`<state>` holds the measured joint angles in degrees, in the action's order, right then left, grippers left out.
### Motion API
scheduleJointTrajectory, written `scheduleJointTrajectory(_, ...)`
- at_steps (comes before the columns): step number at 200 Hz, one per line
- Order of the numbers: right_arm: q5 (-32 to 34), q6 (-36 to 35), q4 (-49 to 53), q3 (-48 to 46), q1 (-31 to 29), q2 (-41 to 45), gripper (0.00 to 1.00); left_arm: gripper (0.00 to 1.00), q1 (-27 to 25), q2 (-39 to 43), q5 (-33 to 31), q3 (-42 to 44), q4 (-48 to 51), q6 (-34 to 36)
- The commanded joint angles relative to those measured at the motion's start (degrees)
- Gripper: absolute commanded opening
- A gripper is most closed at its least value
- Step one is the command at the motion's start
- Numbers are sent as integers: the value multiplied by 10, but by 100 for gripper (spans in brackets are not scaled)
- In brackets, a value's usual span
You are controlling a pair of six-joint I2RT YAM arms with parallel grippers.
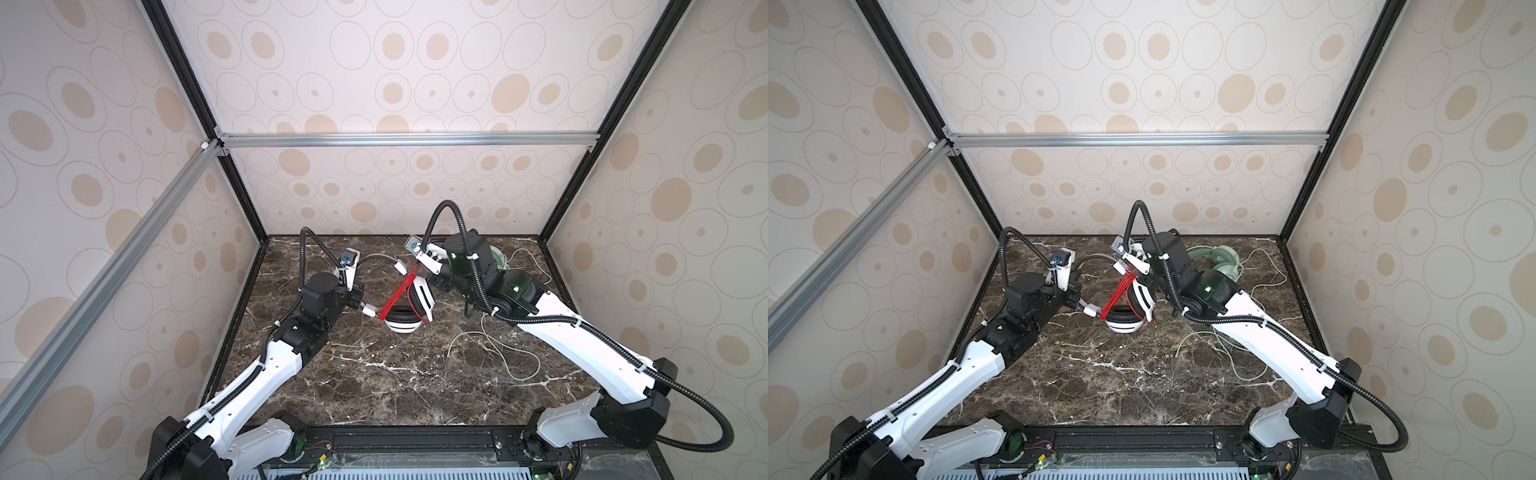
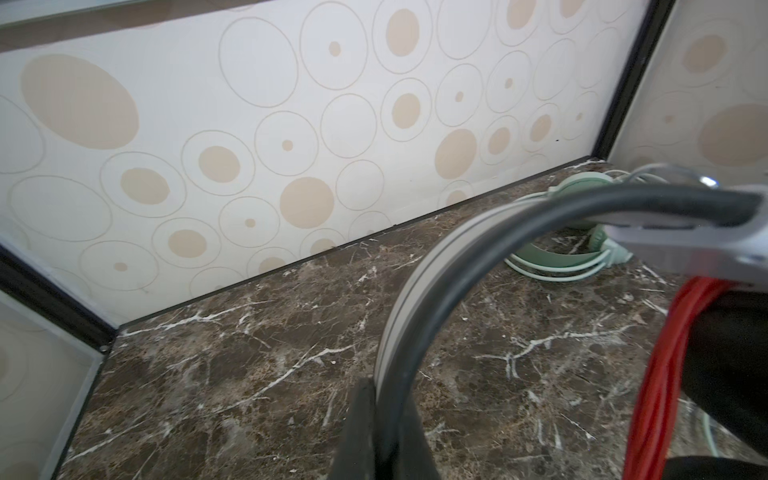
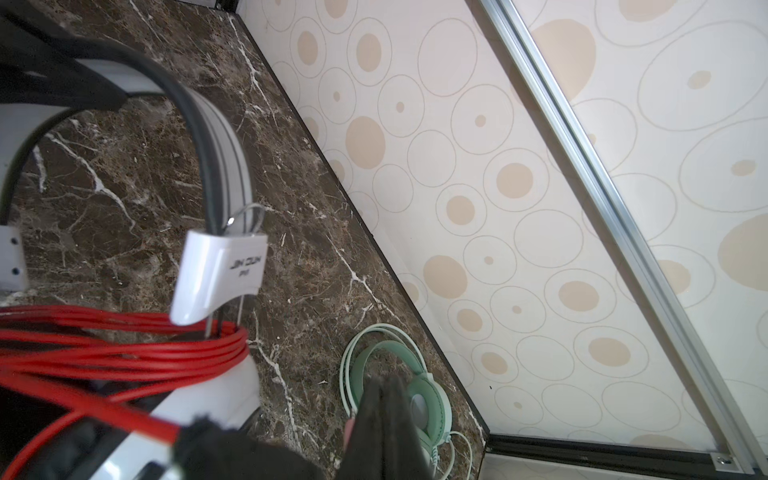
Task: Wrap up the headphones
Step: 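Swing the right gripper up over the headphones while the left gripper lowers them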
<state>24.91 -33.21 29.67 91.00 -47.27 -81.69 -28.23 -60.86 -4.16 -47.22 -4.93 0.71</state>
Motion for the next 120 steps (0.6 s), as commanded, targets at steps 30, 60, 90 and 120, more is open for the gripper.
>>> scheduleJointTrajectory(30,-73,57,-18,-36,58,23,0,0,0,50,104,-8,22,-20)
scheduleJointTrajectory(60,-136,102,-30,-68,96,41,0,0,-1,73,132,-9,25,-37)
scheduleJointTrajectory(90,-182,138,-51,-104,120,55,0,0,0,87,147,-21,29,-50)
scheduleJointTrajectory(120,-223,158,-88,-148,131,78,0,0,-1,100,159,-38,29,-63)
